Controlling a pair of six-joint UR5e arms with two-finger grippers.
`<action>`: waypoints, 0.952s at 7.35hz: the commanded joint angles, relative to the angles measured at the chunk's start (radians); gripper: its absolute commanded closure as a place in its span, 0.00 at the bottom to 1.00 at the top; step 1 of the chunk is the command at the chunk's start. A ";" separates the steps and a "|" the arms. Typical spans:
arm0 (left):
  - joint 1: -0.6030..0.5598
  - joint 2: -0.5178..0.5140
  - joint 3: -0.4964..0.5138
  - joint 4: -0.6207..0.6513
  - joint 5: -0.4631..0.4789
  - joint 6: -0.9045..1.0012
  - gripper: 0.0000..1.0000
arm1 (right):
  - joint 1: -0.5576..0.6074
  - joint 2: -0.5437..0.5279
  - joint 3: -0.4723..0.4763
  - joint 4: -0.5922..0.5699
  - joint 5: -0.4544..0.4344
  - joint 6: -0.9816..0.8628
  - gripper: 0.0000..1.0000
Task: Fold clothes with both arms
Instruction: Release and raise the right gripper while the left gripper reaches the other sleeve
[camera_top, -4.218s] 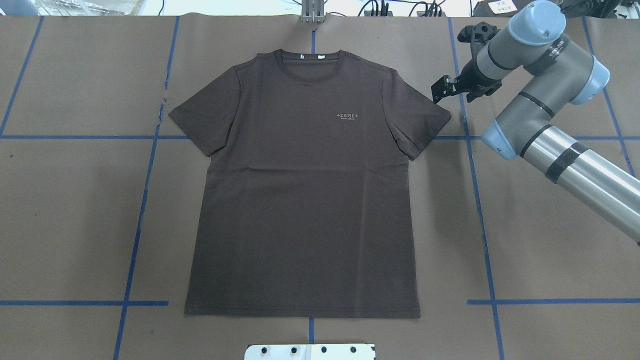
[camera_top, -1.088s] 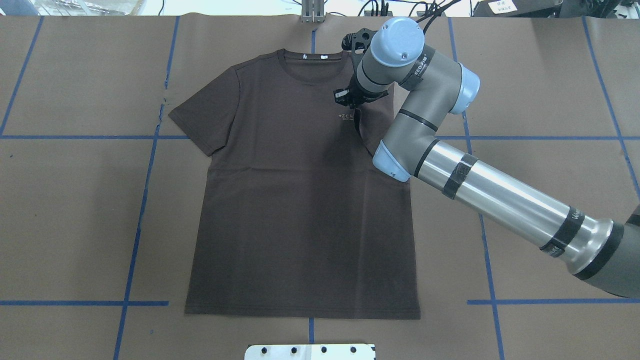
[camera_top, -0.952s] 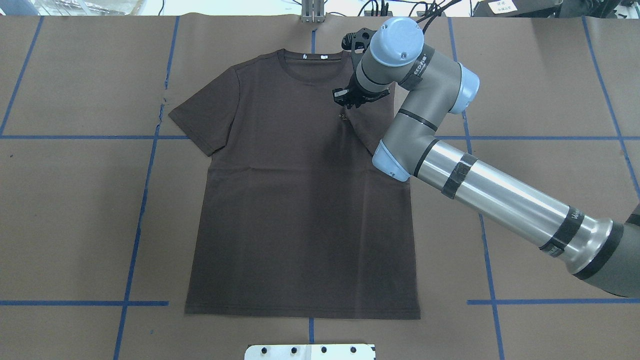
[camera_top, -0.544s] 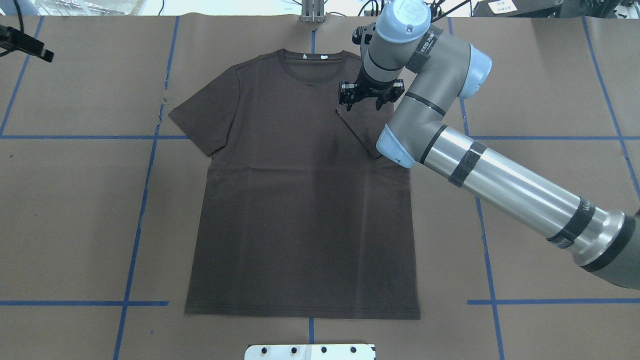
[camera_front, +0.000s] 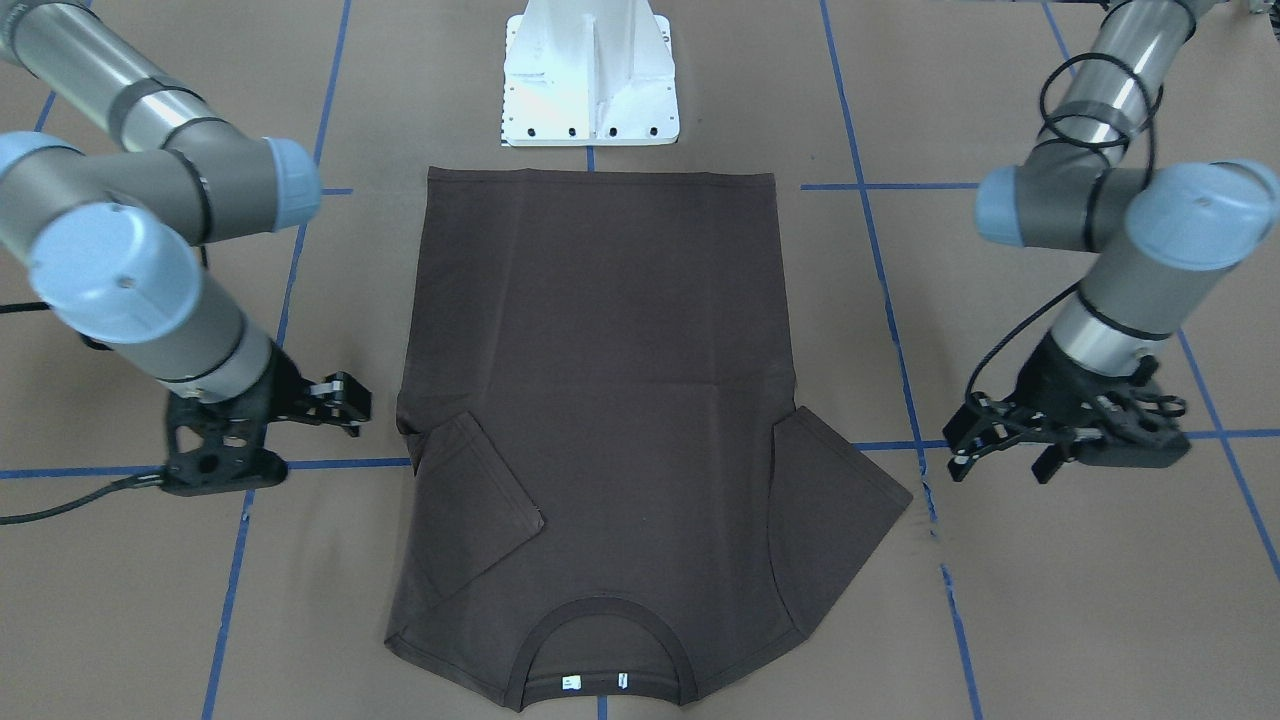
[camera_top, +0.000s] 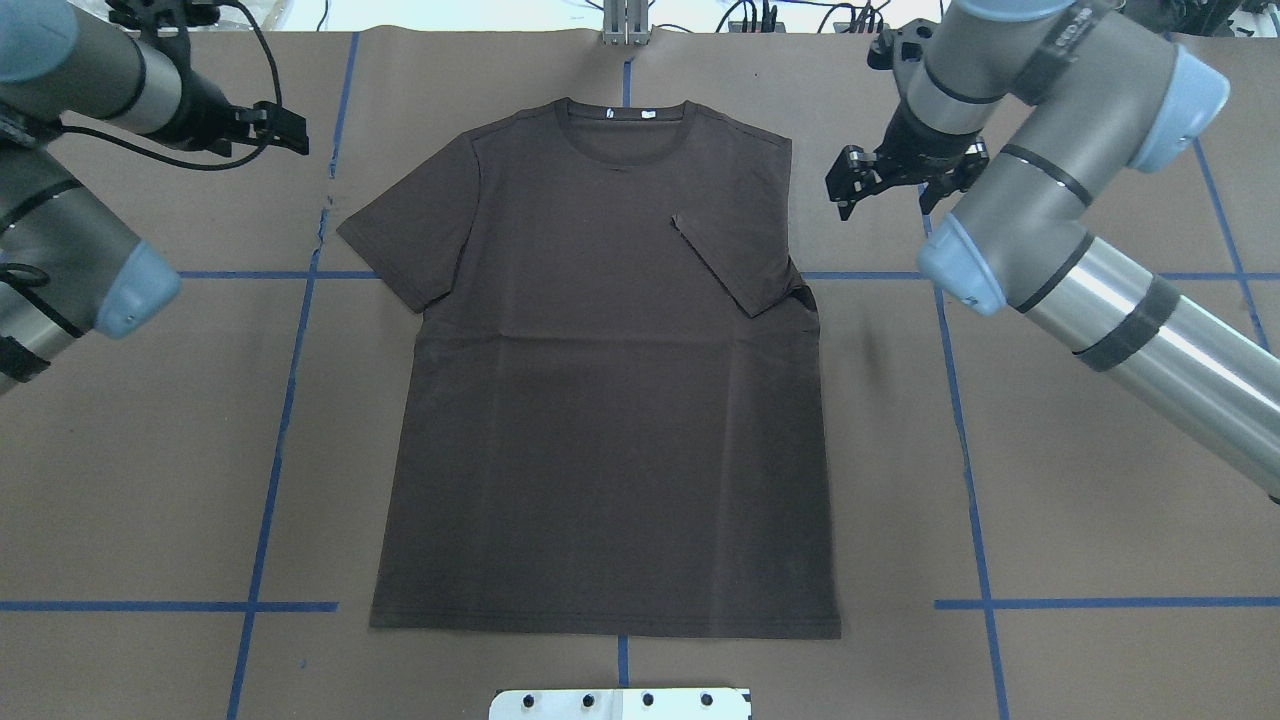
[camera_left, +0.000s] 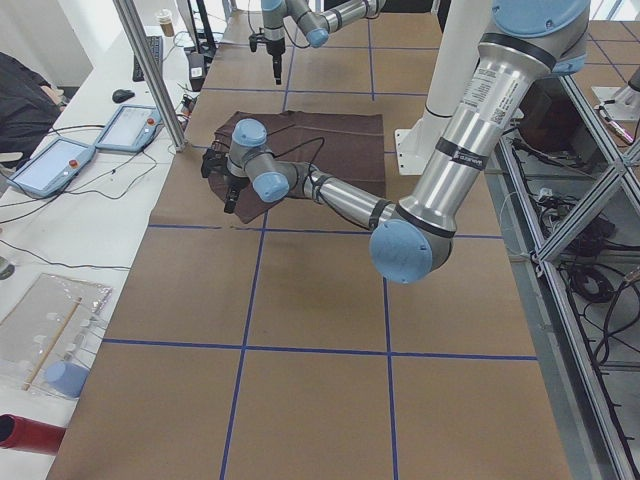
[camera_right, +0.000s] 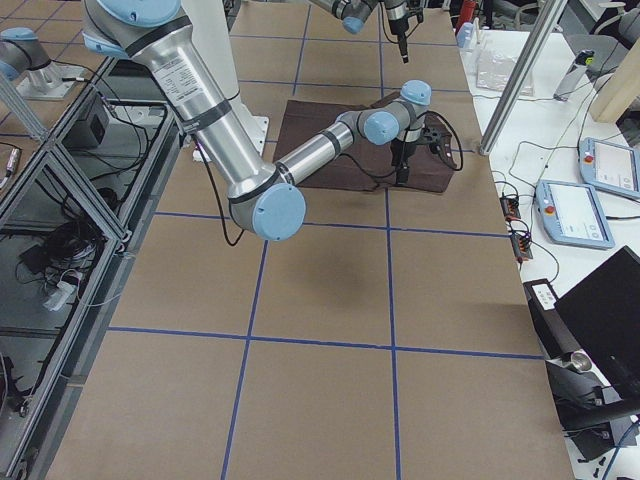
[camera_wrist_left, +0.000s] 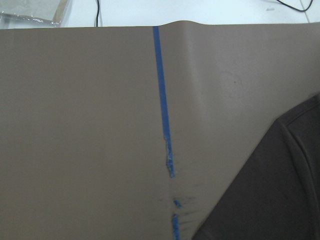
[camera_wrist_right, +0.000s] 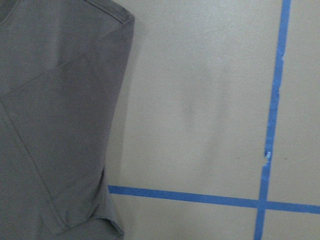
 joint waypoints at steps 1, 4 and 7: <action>0.105 -0.049 0.157 -0.138 0.138 -0.131 0.01 | 0.017 -0.023 0.018 -0.001 0.003 -0.031 0.00; 0.156 -0.047 0.180 -0.144 0.181 -0.147 0.02 | 0.017 -0.021 0.017 0.002 0.003 -0.028 0.00; 0.168 -0.052 0.204 -0.146 0.193 -0.140 0.07 | 0.015 -0.016 0.017 0.004 0.003 -0.018 0.00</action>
